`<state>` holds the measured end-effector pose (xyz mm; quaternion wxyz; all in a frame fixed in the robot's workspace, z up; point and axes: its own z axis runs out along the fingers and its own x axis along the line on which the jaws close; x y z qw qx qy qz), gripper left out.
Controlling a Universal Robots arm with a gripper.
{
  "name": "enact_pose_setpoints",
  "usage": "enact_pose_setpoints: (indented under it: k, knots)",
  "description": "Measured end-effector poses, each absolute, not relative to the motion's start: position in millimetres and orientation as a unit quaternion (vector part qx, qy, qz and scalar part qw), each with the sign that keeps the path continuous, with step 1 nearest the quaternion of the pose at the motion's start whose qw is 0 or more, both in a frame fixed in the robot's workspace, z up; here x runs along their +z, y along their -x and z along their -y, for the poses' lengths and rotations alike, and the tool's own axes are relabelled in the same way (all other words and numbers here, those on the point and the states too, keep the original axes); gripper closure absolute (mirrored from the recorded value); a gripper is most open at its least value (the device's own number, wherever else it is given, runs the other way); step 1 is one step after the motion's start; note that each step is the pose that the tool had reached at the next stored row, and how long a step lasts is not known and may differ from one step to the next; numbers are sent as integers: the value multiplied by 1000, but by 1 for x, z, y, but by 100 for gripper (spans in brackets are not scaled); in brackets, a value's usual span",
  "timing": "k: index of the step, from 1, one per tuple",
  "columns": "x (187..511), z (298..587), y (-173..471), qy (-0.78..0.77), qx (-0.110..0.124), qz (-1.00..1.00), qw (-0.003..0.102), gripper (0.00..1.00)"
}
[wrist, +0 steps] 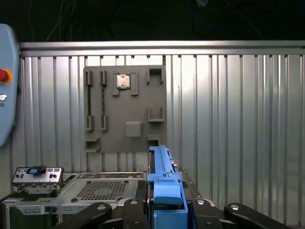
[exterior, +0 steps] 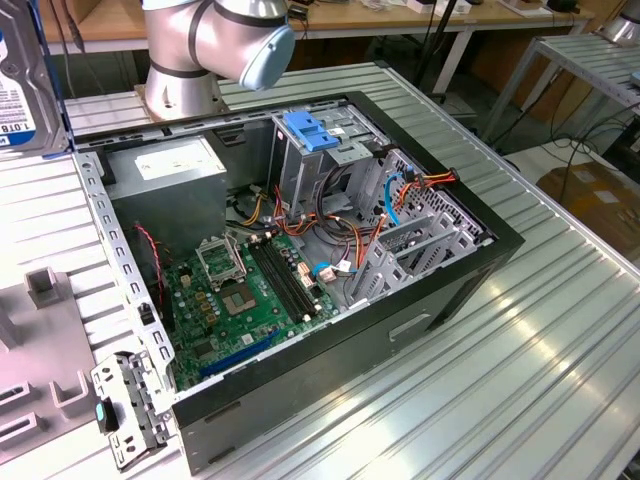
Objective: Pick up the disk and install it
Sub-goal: 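Pick up the disk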
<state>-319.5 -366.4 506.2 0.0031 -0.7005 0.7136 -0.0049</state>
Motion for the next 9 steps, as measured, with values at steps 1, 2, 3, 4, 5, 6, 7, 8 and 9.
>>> enact_pose_setpoints:
  k: [1, 2, 3, 4, 5, 6, 7, 8, 9]
  knots:
    - [506, 366, 318, 701, -5, -714, 3, 63]
    - [506, 366, 316, 701, -5, -714, 3, 63]
    - [506, 366, 314, 701, -5, -714, 3, 63]
    - [506, 366, 312, 701, -5, -714, 3, 63]
    - [506, 366, 310, 701, -5, -714, 3, 63]
    - [506, 366, 306, 701, -5, -714, 3, 63]
    - [506, 366, 303, 701, -5, -714, 3, 63]
    - [506, 366, 302, 701, -5, -714, 3, 63]
    - [506, 366, 300, 701, -5, -714, 3, 63]
